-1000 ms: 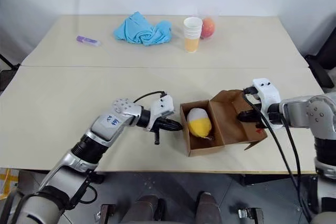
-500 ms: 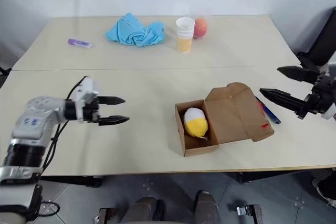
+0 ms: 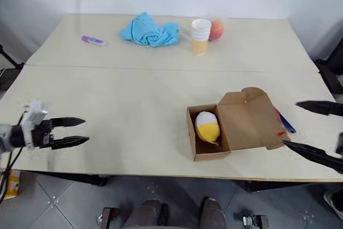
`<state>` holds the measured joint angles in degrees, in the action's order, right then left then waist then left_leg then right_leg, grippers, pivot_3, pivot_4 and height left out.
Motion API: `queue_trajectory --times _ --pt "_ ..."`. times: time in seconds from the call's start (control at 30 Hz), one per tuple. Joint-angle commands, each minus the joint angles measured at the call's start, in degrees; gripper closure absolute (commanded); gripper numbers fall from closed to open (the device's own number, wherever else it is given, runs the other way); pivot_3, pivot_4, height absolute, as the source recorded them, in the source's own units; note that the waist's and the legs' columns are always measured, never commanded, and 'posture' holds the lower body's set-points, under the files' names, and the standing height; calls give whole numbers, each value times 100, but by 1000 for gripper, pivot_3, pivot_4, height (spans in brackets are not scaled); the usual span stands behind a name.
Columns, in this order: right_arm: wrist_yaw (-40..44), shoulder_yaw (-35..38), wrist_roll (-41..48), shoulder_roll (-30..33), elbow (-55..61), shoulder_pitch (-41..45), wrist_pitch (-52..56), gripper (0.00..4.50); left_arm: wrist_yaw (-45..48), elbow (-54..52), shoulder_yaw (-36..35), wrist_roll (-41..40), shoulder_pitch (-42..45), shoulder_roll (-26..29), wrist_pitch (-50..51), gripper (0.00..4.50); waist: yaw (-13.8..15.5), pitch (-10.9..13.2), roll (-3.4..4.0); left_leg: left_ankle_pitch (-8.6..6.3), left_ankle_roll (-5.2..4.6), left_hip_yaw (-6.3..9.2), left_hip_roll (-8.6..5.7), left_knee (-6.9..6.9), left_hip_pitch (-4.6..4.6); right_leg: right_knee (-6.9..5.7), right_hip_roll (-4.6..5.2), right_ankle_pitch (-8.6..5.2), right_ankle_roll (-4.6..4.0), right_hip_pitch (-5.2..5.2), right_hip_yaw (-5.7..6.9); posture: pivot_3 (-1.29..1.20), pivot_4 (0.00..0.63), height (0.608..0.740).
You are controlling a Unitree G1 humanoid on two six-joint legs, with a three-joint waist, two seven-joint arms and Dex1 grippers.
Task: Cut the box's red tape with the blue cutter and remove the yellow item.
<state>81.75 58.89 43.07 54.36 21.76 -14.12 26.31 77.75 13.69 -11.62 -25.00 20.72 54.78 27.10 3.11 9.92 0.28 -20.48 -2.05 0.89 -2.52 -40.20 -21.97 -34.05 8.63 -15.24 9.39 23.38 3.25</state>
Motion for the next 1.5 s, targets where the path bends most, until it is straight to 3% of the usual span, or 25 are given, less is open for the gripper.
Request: queue_trajectory --times 0.03,0.17,0.3,0.5,0.63,0.77,1.03,1.17,1.5 --pt "6 784 139 -87 359 -413 64 0 347 -605 874 -93 1224 -121 664 27 40 -2 -5 2 0 1 -3 -2 -1 -4 0 1 -1 -1 2 0 150 740" --pt "-151 1006 321 -132 463 -652 142 0 439 -388 1820 260 2606 -649 978 27 -42 -4 -9 2 -2 -26 -20 6 21 -11 -4 2 0 -6 -4 0 150 740" --pt "-407 1110 646 -367 784 -859 244 0 253 339 2915 779 4563 -2166 1295 27 -14 11 -33 4 -8 -35 -29 4 32 1 -8 3 4 -29 2 0 150 740" --pt "-548 845 570 -1111 1034 -1200 -258 0 84 746 3777 1208 5223 -3719 1086 27 -109 13 -34 -4 -19 -41 -30 31 53 21 -8 4 12 -39 -9 0 150 740" --pt "-739 308 484 -1498 1167 -1213 -606 0 -384 1239 4310 2058 5224 -4104 192 27 -181 15 -37 -6 -23 -55 -29 21 53 26 -6 4 18 -39 -23 0 150 740" --pt "-838 -79 371 -1750 1126 -1212 -1000 0 -473 1424 4508 2368 5155 -4342 -114 27 -161 16 -31 -3 -14 -66 3 21 67 20 -10 4 19 -41 -27 0 150 740" --pt "-723 20 490 -1672 1019 -1897 -1119 0 -355 1671 4806 2956 5077 -4422 -571 27 -62 16 -30 -7 -20 -65 7 20 63 25 -9 5 18 -41 -29 0 150 740" --pt "-791 82 596 -1458 905 -1935 -1117 0 -331 1995 4932 3248 5089 -4505 -820 882 -39 16 -30 -8 -22 -67 8 17 68 27 -9 5 18 -48 -29 0 150 740" --pt "-886 -574 385 -1590 704 -1692 -1501 0 -609 2428 4579 3381 5031 -4735 -1466 3835 -27 16 -31 -11 -22 -63 11 17 72 31 -9 5 18 -55 -26 0 150 740"
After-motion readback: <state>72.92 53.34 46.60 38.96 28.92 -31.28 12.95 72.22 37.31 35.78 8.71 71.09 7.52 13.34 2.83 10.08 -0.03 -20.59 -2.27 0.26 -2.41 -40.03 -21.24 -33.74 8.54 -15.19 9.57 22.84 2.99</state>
